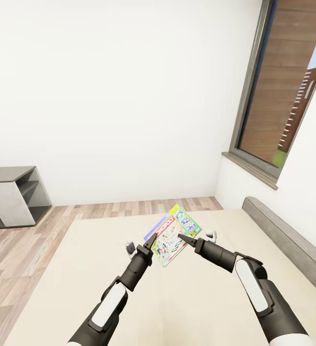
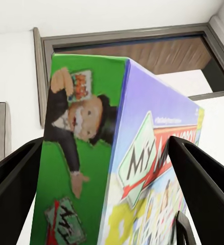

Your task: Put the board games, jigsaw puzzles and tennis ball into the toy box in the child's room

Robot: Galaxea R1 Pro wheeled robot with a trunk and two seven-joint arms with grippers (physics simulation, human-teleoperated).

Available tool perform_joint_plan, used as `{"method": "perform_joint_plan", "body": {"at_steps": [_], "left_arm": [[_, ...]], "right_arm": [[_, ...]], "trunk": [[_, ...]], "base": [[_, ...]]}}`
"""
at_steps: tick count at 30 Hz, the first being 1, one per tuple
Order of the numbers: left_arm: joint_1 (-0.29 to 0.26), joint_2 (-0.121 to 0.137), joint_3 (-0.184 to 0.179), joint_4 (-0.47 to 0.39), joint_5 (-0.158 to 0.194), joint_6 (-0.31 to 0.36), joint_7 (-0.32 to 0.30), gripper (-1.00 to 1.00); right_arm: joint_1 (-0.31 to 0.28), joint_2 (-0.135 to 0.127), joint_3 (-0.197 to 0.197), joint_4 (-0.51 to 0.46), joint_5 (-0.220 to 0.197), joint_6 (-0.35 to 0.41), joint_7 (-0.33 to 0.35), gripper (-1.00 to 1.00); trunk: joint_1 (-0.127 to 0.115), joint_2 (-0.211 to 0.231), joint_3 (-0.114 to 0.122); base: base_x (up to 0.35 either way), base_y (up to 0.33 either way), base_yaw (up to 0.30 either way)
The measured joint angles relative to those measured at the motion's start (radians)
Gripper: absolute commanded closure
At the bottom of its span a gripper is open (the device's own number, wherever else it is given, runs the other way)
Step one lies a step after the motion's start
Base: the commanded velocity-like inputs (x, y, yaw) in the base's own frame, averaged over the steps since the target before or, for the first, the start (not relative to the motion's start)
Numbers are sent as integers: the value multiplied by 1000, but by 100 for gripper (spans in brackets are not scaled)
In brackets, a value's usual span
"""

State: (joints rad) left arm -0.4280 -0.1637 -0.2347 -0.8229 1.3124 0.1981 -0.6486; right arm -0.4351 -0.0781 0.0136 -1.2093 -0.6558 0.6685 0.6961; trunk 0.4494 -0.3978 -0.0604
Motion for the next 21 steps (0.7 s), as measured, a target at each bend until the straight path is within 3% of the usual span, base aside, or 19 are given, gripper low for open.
{"method": "perform_joint_plan", "body": {"at_steps": [21], "left_arm": [[-2,1,0,0,-4,0,0,100]], "right_arm": [[0,0,0,0,-2,-1,0,100]], "trunk": [[0,0,0]], "base": [[0,0,0]]}}
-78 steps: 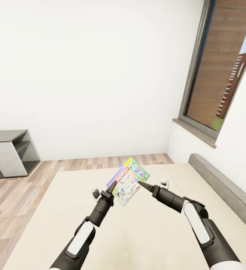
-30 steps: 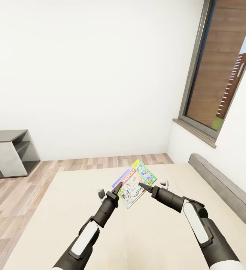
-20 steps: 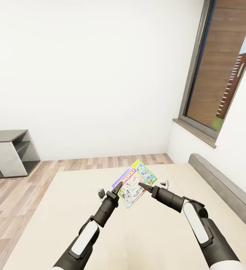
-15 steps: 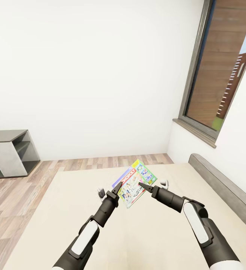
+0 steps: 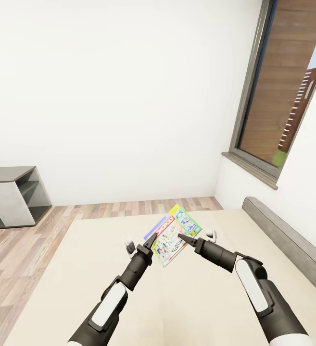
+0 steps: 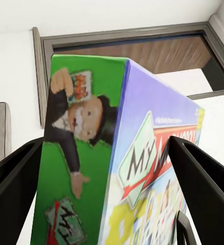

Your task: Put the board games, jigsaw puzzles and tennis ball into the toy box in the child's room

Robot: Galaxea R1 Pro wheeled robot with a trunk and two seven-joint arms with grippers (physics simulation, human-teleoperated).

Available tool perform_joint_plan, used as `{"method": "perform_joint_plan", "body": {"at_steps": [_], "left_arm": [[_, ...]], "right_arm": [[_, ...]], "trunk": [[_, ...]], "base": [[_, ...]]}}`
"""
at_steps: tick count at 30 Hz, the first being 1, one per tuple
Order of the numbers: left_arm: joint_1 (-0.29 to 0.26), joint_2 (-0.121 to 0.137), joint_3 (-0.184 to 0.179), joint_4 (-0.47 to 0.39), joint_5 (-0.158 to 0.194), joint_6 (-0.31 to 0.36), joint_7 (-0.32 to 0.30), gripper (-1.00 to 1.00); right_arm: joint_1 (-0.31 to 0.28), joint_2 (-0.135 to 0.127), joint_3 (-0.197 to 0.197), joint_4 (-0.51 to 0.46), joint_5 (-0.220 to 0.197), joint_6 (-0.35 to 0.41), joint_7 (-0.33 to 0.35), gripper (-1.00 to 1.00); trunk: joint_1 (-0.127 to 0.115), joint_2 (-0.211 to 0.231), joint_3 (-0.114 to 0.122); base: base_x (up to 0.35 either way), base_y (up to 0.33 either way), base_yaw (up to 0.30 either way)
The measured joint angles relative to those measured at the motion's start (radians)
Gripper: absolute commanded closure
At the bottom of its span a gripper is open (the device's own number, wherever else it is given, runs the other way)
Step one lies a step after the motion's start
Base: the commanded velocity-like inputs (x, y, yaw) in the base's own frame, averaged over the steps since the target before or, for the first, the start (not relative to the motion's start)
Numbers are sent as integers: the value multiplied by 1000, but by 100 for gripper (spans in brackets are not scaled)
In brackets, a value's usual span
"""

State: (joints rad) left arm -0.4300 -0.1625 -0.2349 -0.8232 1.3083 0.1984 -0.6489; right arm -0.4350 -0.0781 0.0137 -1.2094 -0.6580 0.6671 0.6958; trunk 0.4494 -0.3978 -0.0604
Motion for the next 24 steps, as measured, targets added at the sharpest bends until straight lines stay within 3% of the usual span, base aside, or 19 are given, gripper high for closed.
{"method": "perform_joint_plan", "body": {"at_steps": [3,4,24], "left_arm": [[0,0,0,0,0,0,0,100],[0,0,0,0,0,0,0,-100],[-1,7,0,3,3,3,22,-100]], "right_arm": [[0,0,0,0,0,0,0,100],[0,0,0,0,0,0,0,100],[0,-1,-1,-1,-11,14,1,100]], "trunk": [[0,0,0],[0,0,0],[0,0,0]], "base": [[0,0,0],[0,0,0],[0,0,0]]}}
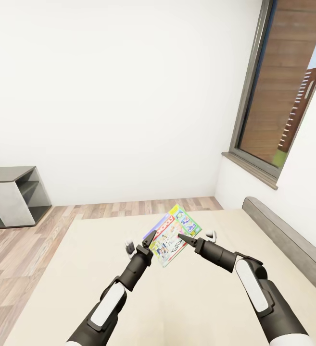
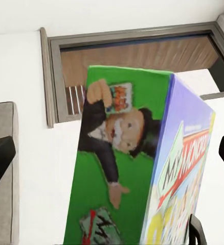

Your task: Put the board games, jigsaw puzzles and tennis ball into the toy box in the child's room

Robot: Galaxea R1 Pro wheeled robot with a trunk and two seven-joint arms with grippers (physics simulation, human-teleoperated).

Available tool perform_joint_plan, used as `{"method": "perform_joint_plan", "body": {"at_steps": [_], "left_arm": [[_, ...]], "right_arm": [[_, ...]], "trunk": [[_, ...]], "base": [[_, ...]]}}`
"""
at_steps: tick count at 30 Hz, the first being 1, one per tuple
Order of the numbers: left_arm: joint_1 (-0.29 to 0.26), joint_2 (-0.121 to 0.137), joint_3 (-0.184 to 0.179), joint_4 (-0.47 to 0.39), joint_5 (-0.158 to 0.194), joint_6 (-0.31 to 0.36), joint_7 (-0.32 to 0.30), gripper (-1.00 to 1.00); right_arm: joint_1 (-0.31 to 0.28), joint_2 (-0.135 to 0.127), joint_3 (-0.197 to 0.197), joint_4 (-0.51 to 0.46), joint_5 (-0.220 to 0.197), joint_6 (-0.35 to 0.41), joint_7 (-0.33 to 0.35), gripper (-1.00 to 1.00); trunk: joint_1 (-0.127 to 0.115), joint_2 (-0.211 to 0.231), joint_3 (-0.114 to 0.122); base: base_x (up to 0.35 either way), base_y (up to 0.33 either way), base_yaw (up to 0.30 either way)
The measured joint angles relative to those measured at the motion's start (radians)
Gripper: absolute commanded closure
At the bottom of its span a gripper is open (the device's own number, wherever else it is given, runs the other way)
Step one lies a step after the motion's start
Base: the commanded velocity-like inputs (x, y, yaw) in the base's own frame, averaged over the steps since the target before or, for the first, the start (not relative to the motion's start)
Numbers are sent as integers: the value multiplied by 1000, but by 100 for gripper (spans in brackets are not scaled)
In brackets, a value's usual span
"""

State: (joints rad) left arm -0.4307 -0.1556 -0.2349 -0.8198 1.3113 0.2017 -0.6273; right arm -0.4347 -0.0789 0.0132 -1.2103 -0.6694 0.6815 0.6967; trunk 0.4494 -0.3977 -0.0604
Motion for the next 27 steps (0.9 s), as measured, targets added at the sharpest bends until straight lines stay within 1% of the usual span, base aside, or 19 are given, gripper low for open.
{"method": "perform_joint_plan", "body": {"at_steps": [7,18,20,23,25,27], "left_arm": [[0,5,6,0,0,3,18,-100],[6,19,11,-1,-1,17,20,-100],[8,30,11,-2,-1,35,20,-100],[10,43,12,-3,-3,47,19,-100],[11,60,12,-4,-3,51,18,-100],[13,84,12,-7,-4,52,18,-100]], "right_arm": [[0,-3,-4,-2,-1,1,1,100],[-2,-7,-14,0,-5,-2,-8,100],[-4,-9,-28,3,-7,-6,-12,100],[-6,-8,-68,8,-7,-13,-14,100],[-7,-7,-98,10,-7,-16,-14,100],[-12,-9,-123,12,-7,-18,-15,100]], "trunk": [[0,0,0],[0,0,0],[0,0,0],[0,0,0],[0,0,0],[0,0,0]], "base": [[0,0,0],[0,0,0],[0,0,0],[0,0,0],[0,0,0],[0,0,0]]}}
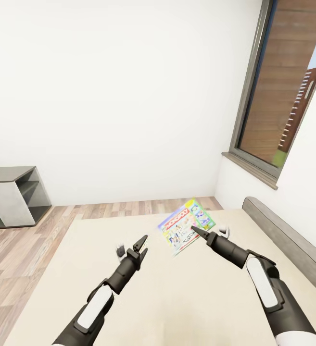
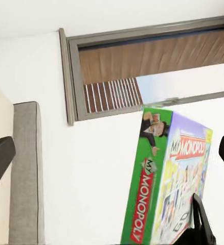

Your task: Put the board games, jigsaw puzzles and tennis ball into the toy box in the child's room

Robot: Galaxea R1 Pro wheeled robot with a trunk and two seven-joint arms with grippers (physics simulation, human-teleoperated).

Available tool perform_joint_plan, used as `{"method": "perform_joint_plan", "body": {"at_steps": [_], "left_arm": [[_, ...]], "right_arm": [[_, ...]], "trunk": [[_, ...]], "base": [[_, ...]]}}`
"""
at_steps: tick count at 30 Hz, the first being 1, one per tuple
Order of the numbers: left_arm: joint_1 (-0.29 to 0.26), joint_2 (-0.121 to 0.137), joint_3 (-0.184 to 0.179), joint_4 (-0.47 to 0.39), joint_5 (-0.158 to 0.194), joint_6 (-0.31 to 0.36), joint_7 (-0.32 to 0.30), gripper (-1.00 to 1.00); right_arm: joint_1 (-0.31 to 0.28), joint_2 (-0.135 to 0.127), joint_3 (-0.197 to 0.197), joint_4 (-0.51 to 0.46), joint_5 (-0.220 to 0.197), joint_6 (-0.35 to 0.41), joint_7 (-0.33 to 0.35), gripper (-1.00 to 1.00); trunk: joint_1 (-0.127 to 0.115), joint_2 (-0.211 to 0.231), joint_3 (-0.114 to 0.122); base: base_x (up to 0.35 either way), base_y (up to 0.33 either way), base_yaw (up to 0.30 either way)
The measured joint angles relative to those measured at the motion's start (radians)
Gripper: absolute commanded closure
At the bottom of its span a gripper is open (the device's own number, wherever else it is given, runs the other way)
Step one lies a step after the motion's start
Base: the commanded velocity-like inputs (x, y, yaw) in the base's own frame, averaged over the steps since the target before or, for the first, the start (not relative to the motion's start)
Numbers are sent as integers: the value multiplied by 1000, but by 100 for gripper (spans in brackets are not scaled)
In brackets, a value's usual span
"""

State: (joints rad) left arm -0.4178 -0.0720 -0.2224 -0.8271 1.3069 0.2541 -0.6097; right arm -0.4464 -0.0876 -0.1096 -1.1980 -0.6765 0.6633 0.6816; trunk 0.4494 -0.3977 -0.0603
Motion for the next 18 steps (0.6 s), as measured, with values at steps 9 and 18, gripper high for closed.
{"method": "perform_joint_plan", "body": {"at_steps": [9,18], "left_arm": [[43,130,41,-35,1,4,3,-100],[81,230,83,-61,-6,9,3,-100]], "right_arm": [[-29,-10,-37,-6,10,8,-2,100],[-38,-11,-40,-4,69,2,1,100]], "trunk": [[0,0,0],[0,0,0]], "base": [[0,0,0],[0,0,0]]}}
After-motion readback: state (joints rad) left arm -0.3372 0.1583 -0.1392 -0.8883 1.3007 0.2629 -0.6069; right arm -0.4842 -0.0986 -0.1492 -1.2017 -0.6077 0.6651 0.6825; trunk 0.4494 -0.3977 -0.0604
